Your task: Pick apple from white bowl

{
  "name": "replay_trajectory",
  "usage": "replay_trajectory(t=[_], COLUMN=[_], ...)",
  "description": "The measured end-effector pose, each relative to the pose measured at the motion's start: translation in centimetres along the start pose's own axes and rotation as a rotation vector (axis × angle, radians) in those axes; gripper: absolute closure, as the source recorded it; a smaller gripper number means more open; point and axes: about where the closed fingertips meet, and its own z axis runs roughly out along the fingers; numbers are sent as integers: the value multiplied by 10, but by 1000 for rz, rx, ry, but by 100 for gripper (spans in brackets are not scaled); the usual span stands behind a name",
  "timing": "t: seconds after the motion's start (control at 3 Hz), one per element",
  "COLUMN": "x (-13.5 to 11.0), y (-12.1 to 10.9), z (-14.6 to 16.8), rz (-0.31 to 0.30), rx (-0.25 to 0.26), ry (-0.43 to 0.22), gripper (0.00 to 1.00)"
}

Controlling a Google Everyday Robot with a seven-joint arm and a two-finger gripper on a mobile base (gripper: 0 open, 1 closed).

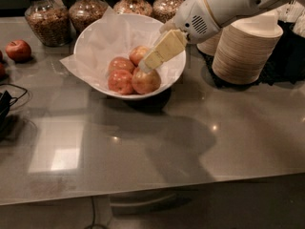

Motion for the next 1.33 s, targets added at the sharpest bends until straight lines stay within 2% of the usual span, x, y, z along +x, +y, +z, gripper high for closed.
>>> replay_trajectory(t=[0.33, 0.67, 1.33], x=[10, 28, 33], y=[3, 18, 18], z=[9, 31, 40], rz=[-4, -1, 15], rx=[-19, -69, -72], ry=[9, 8, -5], gripper=[13, 17, 17])
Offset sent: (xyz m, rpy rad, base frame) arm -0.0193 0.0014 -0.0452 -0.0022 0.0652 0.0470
